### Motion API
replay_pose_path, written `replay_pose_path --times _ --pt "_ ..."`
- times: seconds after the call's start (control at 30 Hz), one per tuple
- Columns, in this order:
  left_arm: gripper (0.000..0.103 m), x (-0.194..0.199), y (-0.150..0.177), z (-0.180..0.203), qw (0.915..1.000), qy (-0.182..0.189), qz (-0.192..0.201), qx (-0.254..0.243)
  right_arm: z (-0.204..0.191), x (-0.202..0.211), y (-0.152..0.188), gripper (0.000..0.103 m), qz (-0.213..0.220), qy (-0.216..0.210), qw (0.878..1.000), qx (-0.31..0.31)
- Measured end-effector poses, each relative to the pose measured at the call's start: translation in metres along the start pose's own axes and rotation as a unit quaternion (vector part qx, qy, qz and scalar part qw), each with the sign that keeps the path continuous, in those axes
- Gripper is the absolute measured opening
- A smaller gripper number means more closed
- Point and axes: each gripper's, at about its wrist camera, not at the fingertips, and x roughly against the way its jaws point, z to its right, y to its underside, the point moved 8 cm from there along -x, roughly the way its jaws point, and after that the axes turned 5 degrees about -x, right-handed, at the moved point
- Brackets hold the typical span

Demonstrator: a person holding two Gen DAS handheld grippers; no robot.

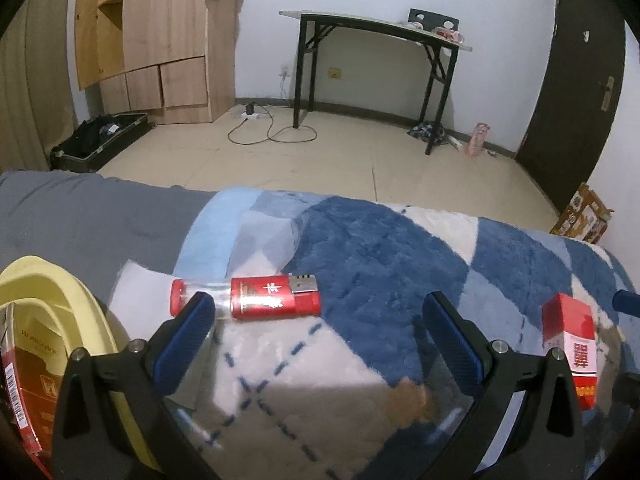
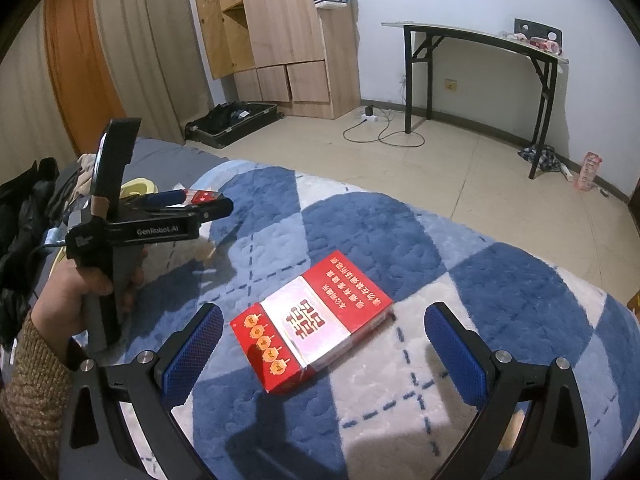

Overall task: Organize rigid objects
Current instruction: 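Position the left tool around the red tube while the right tool hovers over the pack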

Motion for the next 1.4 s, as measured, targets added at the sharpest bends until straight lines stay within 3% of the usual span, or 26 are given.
replay_pose_path --times 0.27,0.4,0.53,0.67,0.83,1.07,1.33,1.4 --pt "0.103 -0.011 0.005 -0.010 0.9991 -0.035 -0.020 0.012 0.002 -0.006 0.001 0.103 -0.008 0.003 1.000 -0.002" --pt "0.103 -0.014 0.006 0.010 0.9992 0.033 -0.020 0.006 0.005 -0.008 0.003 0.103 -0.012 0.007 1.000 -0.005" --pt "0.103 -0.017 0.006 0.009 0.9990 0.036 -0.023 0.016 0.008 -0.007 0.003 0.103 -0.012 0.009 1.000 -0.009" --pt "0.103 -0.016 0.002 -0.002 0.9961 0.052 -0.005 0.071 0.008 -0.009 0.004 0.103 -0.015 0.007 1.000 -0.006" --pt "0.102 -0.016 -0.001 -0.006 0.9940 0.047 0.008 0.099 0.006 -0.011 0.004 0.103 -0.018 0.008 1.000 -0.004" --pt "0.067 -0.012 0.005 -0.029 0.9860 0.032 0.021 0.162 0.007 -0.012 0.005 0.103 -0.020 0.009 1.000 -0.005" --pt "0.045 -0.011 0.005 -0.029 0.9869 0.034 0.022 0.156 0.006 -0.015 0.005 0.103 -0.023 0.009 1.000 -0.005" --pt "0.033 -0.009 0.004 -0.021 0.9895 0.039 0.022 0.137 0.006 -0.015 0.006 0.103 -0.024 0.010 1.000 -0.004"
